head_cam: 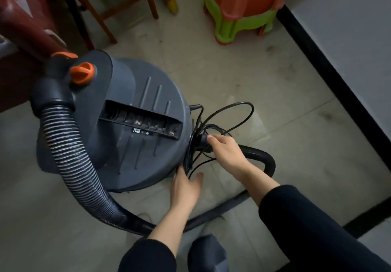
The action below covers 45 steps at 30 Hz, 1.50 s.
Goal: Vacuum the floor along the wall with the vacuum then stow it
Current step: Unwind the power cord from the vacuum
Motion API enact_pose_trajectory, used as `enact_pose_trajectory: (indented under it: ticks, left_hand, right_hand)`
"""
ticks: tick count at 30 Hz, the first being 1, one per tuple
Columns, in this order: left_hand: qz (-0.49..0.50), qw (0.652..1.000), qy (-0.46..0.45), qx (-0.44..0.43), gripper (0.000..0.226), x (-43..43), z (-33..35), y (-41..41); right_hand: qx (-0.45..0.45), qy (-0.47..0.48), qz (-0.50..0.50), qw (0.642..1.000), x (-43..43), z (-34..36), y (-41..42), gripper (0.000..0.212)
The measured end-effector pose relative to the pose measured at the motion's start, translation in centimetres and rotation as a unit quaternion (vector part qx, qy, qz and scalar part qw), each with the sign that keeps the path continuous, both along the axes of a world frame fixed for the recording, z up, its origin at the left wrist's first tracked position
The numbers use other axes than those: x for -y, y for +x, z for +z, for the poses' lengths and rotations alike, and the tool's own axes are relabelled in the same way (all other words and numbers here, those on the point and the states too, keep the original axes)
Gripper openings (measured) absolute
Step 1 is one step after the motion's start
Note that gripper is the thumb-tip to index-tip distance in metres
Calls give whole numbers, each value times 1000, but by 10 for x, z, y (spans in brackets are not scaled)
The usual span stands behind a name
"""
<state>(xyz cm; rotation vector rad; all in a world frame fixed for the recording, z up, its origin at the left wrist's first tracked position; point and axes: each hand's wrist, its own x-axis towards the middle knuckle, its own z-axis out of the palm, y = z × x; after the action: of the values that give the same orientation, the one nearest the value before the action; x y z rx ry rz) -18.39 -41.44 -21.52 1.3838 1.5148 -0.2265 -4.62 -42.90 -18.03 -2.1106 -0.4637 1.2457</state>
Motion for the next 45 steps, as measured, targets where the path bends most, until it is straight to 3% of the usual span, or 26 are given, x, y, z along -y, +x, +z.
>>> enact_pose_trajectory:
  ticks: [3, 6, 11, 14, 18, 22, 28, 30, 34, 37, 42, 44, 45]
  left_hand:
    - [101, 993, -28, 48, 58, 1, -16, 13]
    - [167, 981, -33, 89, 56, 3, -22, 25]
    - [187, 979, -16, 82, 28, 0, -20, 30]
    - [111, 982, 84, 128, 22, 11, 6, 23]
    - [-22, 946, 238, 221, 12, 18, 43, 17]
    - [-167, 931, 186, 267, 23, 18, 58, 17]
    - [-300, 891, 119, 320, 30, 36, 91, 29]
    - [-318, 884, 92, 332, 27, 51, 105, 35]
    - [-324, 882, -28, 340, 19, 91, 121, 39]
    - [-372, 860, -80, 340, 25, 119, 127, 37]
    - [-486, 827, -61, 277, 40, 134, 108, 33]
    - [-492, 840, -30, 228, 41, 135, 91, 30]
    - [-464, 864, -12, 195, 41, 134, 84, 31]
  right_hand:
    - [-54, -8, 6, 998, -8, -7, 3, 45]
    - [-117, -19, -1, 993, -10, -11, 4, 39]
    - [-156, -7, -28, 987, -11, -8, 5, 31]
    - [-166, -7, -38, 985, -12, 1, 4, 29]
    - [-182, 2, -109, 977, -12, 18, 6, 36]
    - [-255, 16, -226, 940, 9, 35, 26, 50]
    - [-370, 187, -436, 799, 68, 86, 47, 34]
    - [-357, 220, -466, 779, 89, 103, 50, 40]
    - [-280, 261, -501, 776, 134, 132, 49, 40]
    - [-231, 290, -515, 773, 175, 150, 49, 39]
    - [-174, 298, -509, 788, 229, 173, 49, 41]
    - [-165, 290, -504, 797, 243, 178, 48, 40]
    - [-164, 287, -504, 798, 250, 180, 47, 40]
